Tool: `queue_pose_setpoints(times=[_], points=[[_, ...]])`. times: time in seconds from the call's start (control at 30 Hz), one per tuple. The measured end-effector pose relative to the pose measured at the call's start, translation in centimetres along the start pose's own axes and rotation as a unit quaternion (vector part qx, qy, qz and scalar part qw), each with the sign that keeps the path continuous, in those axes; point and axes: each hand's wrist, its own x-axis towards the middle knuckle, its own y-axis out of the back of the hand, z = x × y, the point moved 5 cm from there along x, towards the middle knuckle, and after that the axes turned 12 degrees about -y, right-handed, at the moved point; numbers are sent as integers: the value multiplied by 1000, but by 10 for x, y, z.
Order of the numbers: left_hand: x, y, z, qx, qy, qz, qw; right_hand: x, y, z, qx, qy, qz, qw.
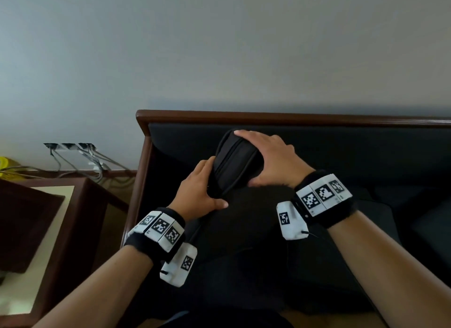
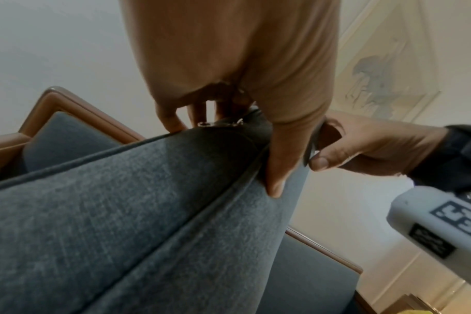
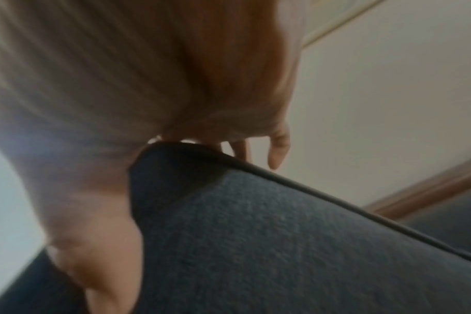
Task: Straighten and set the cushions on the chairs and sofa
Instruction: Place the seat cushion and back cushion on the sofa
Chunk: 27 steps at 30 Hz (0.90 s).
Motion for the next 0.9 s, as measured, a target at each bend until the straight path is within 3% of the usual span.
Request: queue_pose_setpoints(times=[0.23, 0.47, 0.6, 0.73, 0.9], points=[[-4, -4, 12, 28, -22, -22, 999, -2, 5, -42, -219, 53, 0, 974], [-21, -14, -7, -47, -11, 12, 999, -2, 6, -60, -192, 75, 28, 978], [-49, -30, -29, -53, 41, -11, 998, -11, -4, -60, -125, 79, 53, 988], [-70, -35, -44, -45, 86, -11, 995, -21, -15, -73, -132, 86, 67, 985], [-51, -8, -21, -13, 43, 7, 999, -33, 10, -63, -65, 52, 136, 987]])
